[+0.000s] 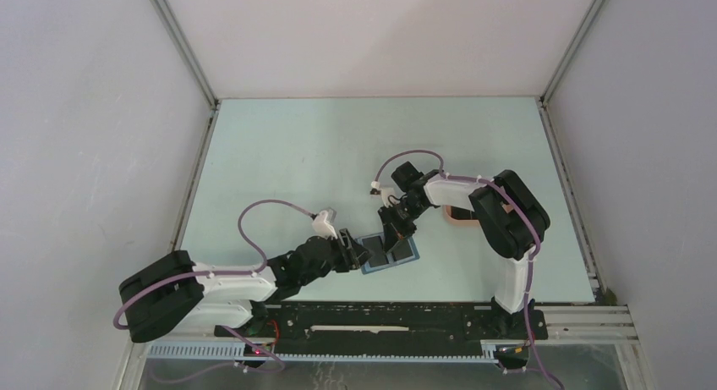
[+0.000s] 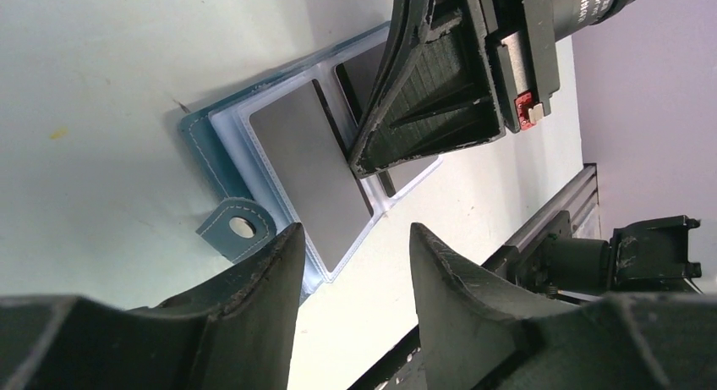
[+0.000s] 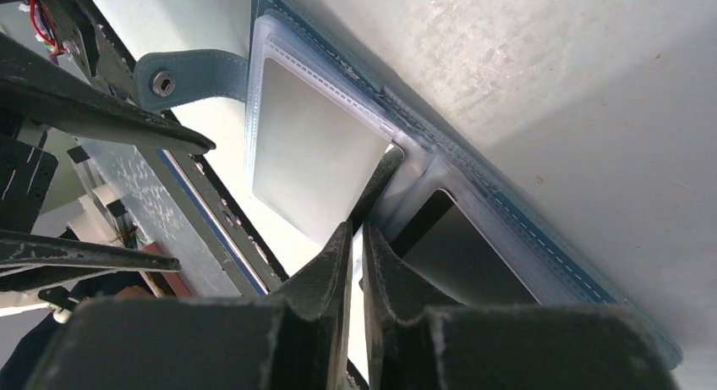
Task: Put the credit cards into the card holder
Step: Turn over the card slot in the card holder.
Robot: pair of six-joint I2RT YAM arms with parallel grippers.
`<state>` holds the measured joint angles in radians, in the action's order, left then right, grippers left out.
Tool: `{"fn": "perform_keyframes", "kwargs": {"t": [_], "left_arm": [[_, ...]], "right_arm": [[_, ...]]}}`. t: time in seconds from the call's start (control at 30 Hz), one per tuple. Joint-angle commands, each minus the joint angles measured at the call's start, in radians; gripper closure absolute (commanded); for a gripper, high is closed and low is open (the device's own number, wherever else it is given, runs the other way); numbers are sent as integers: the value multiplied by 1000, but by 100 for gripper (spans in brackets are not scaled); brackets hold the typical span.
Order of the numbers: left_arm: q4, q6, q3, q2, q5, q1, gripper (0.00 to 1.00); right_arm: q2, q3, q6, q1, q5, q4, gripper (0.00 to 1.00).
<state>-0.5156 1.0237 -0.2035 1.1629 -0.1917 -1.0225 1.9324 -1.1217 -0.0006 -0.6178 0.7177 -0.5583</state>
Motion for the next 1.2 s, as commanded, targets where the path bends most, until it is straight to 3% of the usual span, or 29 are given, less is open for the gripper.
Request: {"fn": "perform_keyframes", "kwargs": {"t": [0.0, 1.17], "left_arm": [[-10, -1, -47, 14, -20, 5, 46], [-115, 9, -65, 124, 16, 15, 48]], "right_arm": [[29, -13, -13, -11, -57, 9, 83], [48, -21, -13, -14, -101, -7, 86]]}}
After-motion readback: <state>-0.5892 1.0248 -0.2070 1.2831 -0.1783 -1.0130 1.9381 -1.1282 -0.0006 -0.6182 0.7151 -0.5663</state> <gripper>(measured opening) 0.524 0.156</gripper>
